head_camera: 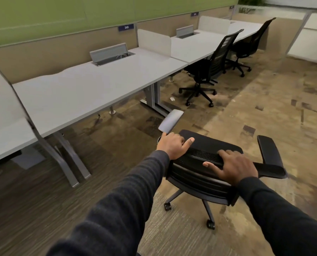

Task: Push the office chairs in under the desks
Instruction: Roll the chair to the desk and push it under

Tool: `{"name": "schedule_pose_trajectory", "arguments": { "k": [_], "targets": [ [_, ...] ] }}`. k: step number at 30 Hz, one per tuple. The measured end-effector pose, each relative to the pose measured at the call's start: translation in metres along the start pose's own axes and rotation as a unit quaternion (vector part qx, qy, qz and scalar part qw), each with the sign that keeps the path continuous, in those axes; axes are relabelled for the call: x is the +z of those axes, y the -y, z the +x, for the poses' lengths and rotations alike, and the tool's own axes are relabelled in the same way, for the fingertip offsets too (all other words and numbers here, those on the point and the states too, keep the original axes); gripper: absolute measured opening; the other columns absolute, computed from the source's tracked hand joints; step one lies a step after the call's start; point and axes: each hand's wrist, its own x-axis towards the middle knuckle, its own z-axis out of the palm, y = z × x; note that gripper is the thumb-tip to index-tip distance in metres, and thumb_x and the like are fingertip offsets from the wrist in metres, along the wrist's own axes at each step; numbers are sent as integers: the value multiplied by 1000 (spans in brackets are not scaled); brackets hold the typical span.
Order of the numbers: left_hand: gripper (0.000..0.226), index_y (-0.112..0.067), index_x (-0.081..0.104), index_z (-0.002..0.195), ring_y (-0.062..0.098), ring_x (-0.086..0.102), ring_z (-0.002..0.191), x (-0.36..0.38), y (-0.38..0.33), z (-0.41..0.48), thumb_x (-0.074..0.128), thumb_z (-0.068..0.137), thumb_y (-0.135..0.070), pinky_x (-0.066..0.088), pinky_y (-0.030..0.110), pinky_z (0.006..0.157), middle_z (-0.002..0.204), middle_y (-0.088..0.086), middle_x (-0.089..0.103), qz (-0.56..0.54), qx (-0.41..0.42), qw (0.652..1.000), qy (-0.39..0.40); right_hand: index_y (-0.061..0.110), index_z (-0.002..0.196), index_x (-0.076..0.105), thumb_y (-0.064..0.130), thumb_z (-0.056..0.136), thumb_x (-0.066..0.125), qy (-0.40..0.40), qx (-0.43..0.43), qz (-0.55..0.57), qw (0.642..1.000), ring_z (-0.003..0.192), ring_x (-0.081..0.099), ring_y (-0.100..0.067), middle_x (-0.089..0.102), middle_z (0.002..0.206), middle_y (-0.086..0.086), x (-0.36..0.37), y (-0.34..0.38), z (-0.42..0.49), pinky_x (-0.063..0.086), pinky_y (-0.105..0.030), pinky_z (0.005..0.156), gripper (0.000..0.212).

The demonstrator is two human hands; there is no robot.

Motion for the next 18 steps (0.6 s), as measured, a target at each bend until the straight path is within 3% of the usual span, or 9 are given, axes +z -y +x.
{"name": "schedule_pose_trajectory", "arguments": {
  "k": [3,7,12,18],
  "targets": [
    [71,-16,56,65,25,54,79,-3,13,0,20,102,-64,39,45,85,74,1,58,-35,8,999,-6,27,120,60,94,76,2,11,-27,7,1000,84,57,-15,65,100,2,2,-8,18,49,-31,76,100],
    [74,-11,56,64,28,54,68,-10,37,3,24,102,-65,34,40,64,64,3,55,-72,-12,997,-16,29,123,59,98,70,4,25,-62,20,998,89,57,-14,65,104,4,1,-4,52,47,-28,75,103],
    [76,-12,62,71,23,59,65,-19,75,2,25,97,-73,45,41,63,68,5,62,-111,-62,992,11,30,123,59,102,64,7,31,-100,42,994,90,58,-15,65,104,5,2,16,96,47,-30,75,106],
    [71,-13,59,68,24,57,64,-31,120,-7,29,99,-70,43,39,60,66,3,59,-91,-84,992,-27,29,118,64,103,63,9,13,-144,54,988,92,62,-18,68,105,4,-1,55,141,47,-30,74,107]
  ]
}}
